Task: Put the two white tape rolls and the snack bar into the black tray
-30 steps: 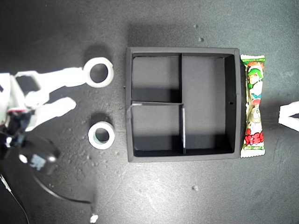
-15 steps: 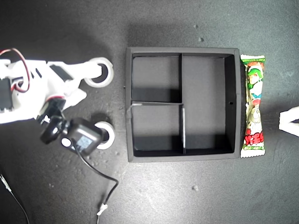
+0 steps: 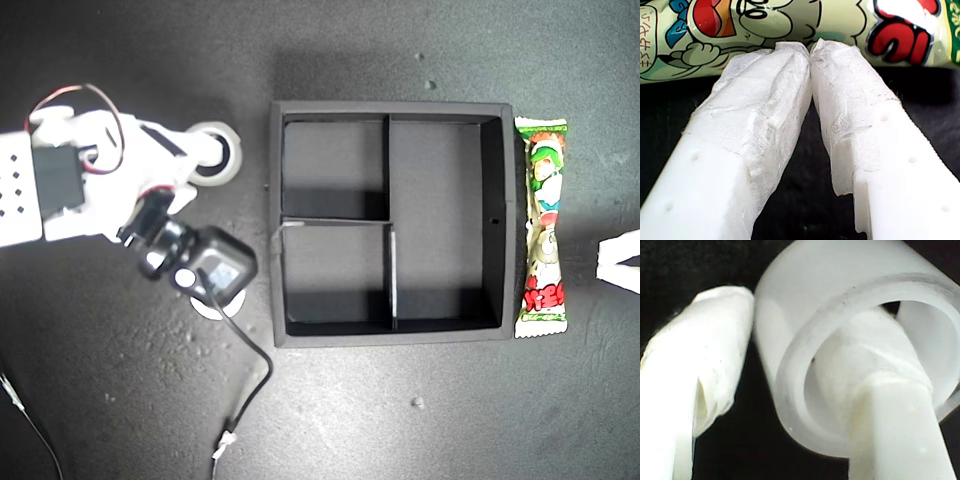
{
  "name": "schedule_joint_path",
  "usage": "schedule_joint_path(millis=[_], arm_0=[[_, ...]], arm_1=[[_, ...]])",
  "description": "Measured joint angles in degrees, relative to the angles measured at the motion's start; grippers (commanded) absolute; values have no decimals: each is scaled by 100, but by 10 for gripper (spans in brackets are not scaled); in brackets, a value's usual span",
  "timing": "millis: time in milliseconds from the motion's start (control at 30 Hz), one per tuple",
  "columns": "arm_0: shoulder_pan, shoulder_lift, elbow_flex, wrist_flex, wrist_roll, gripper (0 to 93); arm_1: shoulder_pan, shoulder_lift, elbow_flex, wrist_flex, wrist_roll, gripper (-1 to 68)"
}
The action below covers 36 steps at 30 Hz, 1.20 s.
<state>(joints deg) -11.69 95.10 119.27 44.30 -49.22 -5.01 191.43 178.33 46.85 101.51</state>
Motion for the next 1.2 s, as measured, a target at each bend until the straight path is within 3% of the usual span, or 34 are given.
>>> schedule_joint_path(millis=[100, 200, 300, 467, 667, 1100, 1200], arm_0=[[-97, 325, -141, 589, -62, 5], [-114, 1020, -439, 1318, -70, 3], [-62, 1723, -896, 1775, -70, 3], [343, 1661, -1995, 1898, 70, 2], [431, -18, -3841, 2083, 360, 6], [404, -2232, -5265, 2294, 519, 29], [404, -2232, -5291, 2373, 519, 97]], arm_1=[[123, 0, 0, -158, 773, -3], [439, 0, 0, -431, 501, -3], [756, 0, -97, -615, -1230, -3], [677, 0, -387, -606, -4342, -3], [439, -18, -1187, -237, -6108, 1], [202, -18, -1468, 255, -6609, 71], [185, -18, -1468, 413, -6513, 73]])
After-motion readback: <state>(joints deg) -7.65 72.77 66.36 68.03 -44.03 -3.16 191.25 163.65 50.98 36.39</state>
